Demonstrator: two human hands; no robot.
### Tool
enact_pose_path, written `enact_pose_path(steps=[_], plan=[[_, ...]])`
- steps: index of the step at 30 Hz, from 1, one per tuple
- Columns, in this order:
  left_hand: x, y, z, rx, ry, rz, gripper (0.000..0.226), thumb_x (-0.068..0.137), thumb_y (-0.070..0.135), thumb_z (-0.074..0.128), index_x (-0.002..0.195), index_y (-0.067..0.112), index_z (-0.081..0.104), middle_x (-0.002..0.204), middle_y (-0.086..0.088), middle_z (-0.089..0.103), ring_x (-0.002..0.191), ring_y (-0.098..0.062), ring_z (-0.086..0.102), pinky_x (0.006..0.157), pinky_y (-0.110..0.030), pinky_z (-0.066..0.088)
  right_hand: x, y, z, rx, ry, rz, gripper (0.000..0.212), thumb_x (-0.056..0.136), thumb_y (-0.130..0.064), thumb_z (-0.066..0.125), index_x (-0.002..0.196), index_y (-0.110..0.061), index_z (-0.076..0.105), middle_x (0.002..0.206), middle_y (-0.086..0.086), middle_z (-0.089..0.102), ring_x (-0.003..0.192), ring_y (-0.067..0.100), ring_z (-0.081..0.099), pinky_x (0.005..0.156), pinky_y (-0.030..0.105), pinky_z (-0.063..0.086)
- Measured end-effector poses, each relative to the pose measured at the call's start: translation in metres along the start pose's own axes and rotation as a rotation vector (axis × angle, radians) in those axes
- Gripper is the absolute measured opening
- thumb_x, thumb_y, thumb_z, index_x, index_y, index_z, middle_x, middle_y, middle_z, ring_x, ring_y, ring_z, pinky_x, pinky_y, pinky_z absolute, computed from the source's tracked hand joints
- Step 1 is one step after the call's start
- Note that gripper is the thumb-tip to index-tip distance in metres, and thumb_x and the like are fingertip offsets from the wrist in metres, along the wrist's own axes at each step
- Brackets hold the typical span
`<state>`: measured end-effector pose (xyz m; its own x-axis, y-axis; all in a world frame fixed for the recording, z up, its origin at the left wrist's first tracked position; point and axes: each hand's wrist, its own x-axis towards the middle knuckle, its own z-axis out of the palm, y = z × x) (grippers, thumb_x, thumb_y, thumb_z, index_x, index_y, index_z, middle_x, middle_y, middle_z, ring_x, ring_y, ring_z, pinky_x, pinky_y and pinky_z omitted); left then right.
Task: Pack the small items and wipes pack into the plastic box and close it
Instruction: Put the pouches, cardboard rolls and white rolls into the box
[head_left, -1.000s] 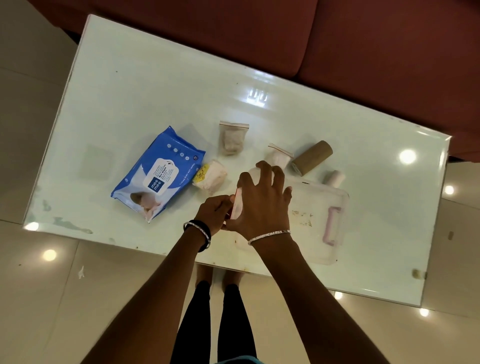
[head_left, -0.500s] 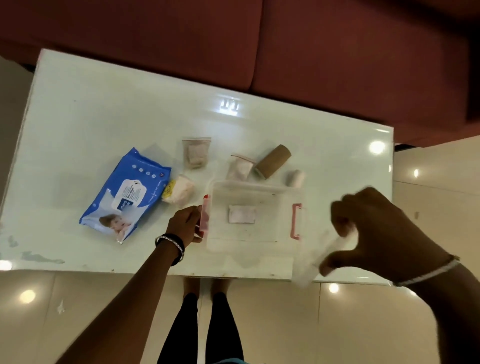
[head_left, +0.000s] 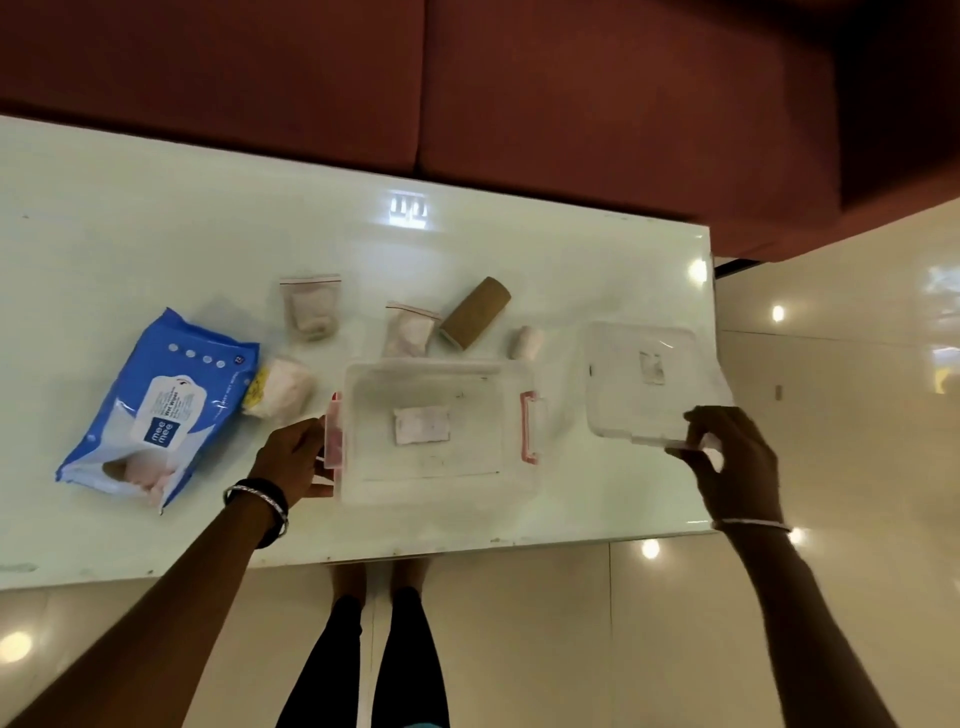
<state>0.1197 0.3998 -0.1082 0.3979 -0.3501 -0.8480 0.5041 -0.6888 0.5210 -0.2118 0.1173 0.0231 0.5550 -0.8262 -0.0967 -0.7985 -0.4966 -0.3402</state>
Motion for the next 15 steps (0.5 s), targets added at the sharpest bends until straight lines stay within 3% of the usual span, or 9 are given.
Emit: enact_pose_path(steps=[3,5,7,9,10,12,14,15], plan=[[0.000,0.000,-0.001,-0.005,0.001,0.004,0.028,0.101,0.023,0.036,0.118,0.015,0.058,0.090,-0.008,0.065,0.074,-0.026,0.065,0.058,-0.034,0.054,-0.009,0.018,0.046,0.109,0.045,0.098,0.024,0.070,0.004,0.080,0.083,-0.003,0.062,0.104,0.012,0.066,0.094,0.031,0.064,0.080,0.044,0.055],[0.000,0.000,-0.001,-0.002,0.001,0.007,0.028,0.101,0.023,0.037,0.118,0.014,0.058,0.091,-0.008,0.066,0.075,-0.025,0.065,0.058,-0.034,0.054,-0.014,0.026,0.070,0.107,0.035,0.139,0.025,0.070,0.008,0.078,0.080,-0.004,0.059,0.114,0.012,0.064,0.105,0.031,0.063,0.081,0.045,0.056],[0.000,0.001,-0.001,0.005,-0.003,0.013,0.030,0.101,0.024,0.037,0.119,0.012,0.058,0.093,-0.010,0.066,0.076,-0.025,0.066,0.058,-0.034,0.055,-0.019,0.032,0.090,0.037,-0.023,0.197,0.031,0.070,0.012,0.075,0.076,-0.011,0.055,0.123,0.007,0.060,0.108,0.027,0.061,0.072,0.032,0.054],[0.001,0.001,-0.002,0.005,-0.003,0.016,0.031,0.101,0.024,0.038,0.122,0.012,0.057,0.098,-0.012,0.066,0.078,-0.025,0.066,0.058,-0.034,0.055,-0.024,0.040,0.107,-0.036,-0.087,0.250,0.041,0.071,0.018,0.069,0.073,-0.019,0.051,0.129,0.002,0.056,0.097,0.014,0.058,0.061,0.010,0.042],[0.001,0.000,-0.002,0.008,-0.002,0.020,0.031,0.101,0.024,0.038,0.122,0.012,0.057,0.100,-0.013,0.066,0.079,-0.025,0.066,0.058,-0.034,0.055,-0.026,0.042,0.114,-0.060,-0.117,0.264,0.045,0.072,0.021,0.065,0.073,-0.022,0.051,0.132,0.000,0.054,0.093,0.009,0.055,0.059,0.007,0.040],[0.002,-0.001,-0.002,0.024,0.001,0.026,0.032,0.101,0.023,0.037,0.123,0.011,0.058,0.100,-0.014,0.067,0.078,-0.025,0.067,0.058,-0.034,0.056,-0.028,0.043,0.124,-0.134,-0.158,0.267,0.045,0.072,0.023,0.062,0.076,-0.022,0.054,0.135,0.000,0.052,0.094,0.009,0.055,0.057,0.019,0.052],[0.002,-0.003,-0.003,0.024,0.006,0.023,0.033,0.101,0.021,0.036,0.124,0.010,0.057,0.101,-0.017,0.067,0.077,-0.026,0.067,0.060,-0.035,0.057,-0.028,0.042,0.130,-0.203,-0.193,0.252,0.042,0.072,0.023,0.064,0.080,-0.018,0.058,0.136,0.002,0.052,0.110,0.021,0.057,0.061,0.034,0.058],[0.002,-0.003,-0.003,0.024,0.009,0.021,0.033,0.101,0.021,0.036,0.125,0.010,0.057,0.101,-0.017,0.067,0.077,-0.026,0.067,0.060,-0.035,0.057,-0.028,0.040,0.132,-0.222,-0.214,0.247,0.039,0.072,0.023,0.064,0.081,-0.015,0.059,0.136,0.004,0.053,0.115,0.027,0.056,0.064,0.035,0.058]])
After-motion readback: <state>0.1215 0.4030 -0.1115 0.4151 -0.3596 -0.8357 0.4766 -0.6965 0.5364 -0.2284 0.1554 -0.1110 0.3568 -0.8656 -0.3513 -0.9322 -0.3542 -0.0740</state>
